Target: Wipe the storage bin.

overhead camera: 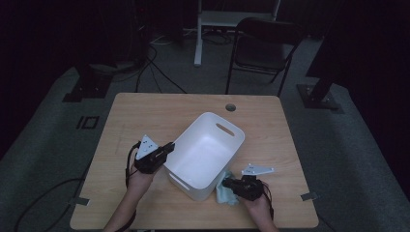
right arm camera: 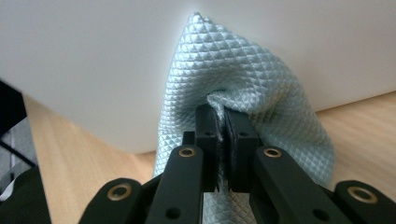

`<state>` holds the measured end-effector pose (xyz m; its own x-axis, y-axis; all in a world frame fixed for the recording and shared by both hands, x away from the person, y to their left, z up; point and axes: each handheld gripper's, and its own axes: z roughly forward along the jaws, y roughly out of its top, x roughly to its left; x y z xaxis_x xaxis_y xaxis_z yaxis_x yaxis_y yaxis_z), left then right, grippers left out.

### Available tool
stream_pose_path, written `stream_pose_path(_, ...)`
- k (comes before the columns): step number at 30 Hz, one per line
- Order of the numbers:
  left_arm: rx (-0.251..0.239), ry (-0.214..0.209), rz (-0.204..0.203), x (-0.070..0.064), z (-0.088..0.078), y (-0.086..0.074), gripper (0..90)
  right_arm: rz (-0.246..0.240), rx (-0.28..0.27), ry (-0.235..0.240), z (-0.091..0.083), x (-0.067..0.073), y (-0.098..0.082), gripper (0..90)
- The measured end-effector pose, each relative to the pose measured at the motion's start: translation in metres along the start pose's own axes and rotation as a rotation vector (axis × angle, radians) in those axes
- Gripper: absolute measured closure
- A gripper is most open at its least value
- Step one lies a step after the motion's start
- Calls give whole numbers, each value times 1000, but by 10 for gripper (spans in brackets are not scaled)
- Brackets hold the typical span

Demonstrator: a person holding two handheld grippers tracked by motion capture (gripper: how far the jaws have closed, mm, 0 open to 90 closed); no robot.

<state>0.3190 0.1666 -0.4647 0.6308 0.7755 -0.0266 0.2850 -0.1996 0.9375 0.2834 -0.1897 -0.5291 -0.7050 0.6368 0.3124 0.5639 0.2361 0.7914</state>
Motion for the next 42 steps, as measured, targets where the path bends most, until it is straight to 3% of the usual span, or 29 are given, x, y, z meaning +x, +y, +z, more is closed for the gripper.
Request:
stream_pose_path(8,2,-10,-13,3,1,1,852,-12,-108,-48,-33,-2,16,854)
stream_pose_path(13,-1,-32,-33,5,-2,0,824,1,-185,-95,-62,-12,25,854)
stream_pose_path(21,12,-68,-54,1,-9,-2,784,36,-251,-153,-93,-26,29,853)
stream_pose_path(31,22,-142,-58,-11,-26,-8,686,54,-270,-170,-102,-31,28,853)
stream_pose_path(42,42,-168,-38,-26,-33,-10,642,66,-267,-172,-99,-34,24,853)
